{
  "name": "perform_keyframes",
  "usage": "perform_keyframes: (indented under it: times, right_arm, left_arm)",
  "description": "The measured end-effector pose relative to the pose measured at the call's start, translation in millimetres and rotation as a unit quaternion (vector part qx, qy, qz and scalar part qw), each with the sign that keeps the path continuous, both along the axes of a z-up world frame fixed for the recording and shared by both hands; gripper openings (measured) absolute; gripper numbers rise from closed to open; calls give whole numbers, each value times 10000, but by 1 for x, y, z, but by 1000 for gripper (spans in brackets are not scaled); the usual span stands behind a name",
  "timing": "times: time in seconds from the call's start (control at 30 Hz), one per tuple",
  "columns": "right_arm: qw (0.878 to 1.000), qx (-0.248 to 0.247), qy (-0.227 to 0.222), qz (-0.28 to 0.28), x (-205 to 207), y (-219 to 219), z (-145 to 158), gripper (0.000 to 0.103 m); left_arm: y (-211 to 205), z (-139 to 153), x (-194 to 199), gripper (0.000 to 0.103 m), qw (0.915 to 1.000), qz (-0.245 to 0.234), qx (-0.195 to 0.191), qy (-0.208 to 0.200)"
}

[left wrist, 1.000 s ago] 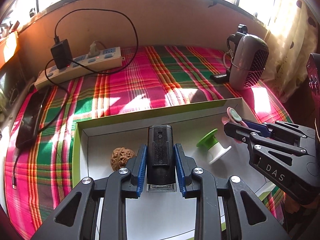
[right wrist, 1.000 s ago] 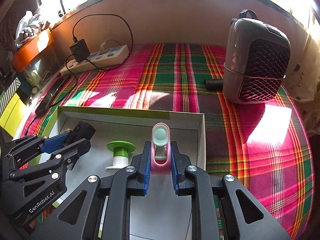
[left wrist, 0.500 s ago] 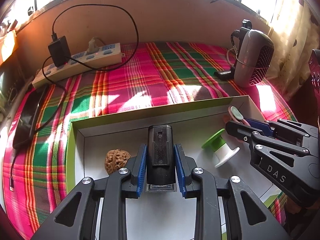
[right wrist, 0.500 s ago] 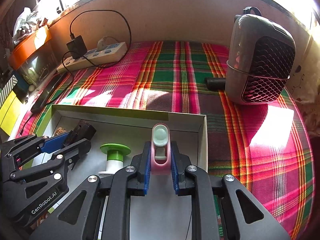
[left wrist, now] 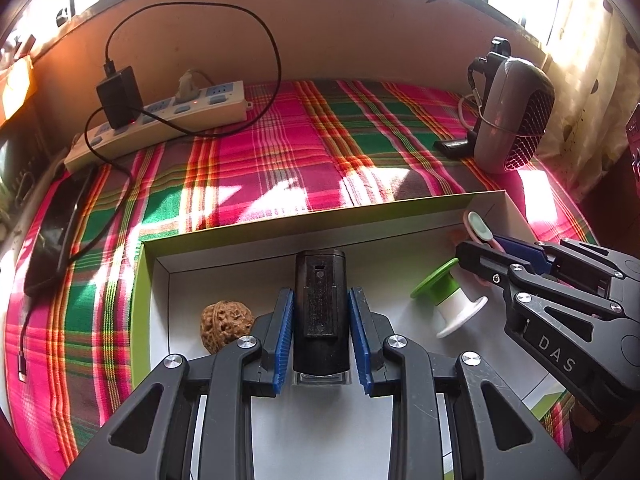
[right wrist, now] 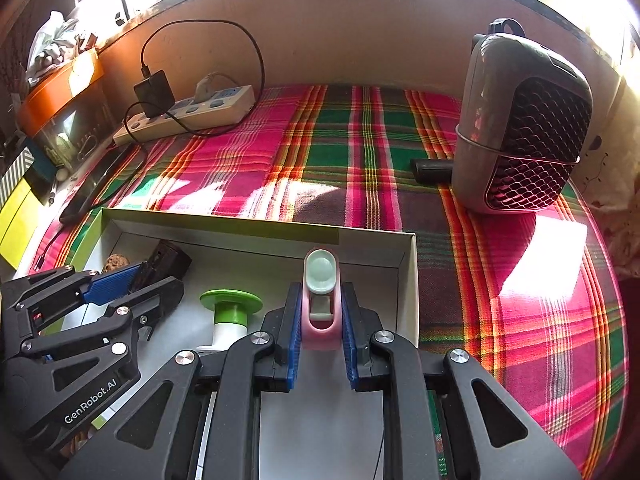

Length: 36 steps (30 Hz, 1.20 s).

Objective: Organize objects
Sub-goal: 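Carry the flashlight and pink clip in both grippers over the tray, then open the right gripper to drop the pink clip while the left releases the flashlight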

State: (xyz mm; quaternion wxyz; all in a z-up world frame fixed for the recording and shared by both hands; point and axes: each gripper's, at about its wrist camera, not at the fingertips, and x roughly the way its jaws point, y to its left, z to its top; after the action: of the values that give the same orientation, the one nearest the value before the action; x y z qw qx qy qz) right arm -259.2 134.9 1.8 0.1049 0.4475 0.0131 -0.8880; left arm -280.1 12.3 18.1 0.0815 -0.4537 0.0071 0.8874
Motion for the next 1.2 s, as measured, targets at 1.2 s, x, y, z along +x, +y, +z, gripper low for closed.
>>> perform_keyframes:
  times: [1.2]
  right_arm:
    - [9989, -102, 415, -169, 50, 3, 28, 31]
  left_arm:
    - [-11, 24, 53, 27, 9992, 178, -84, 336]
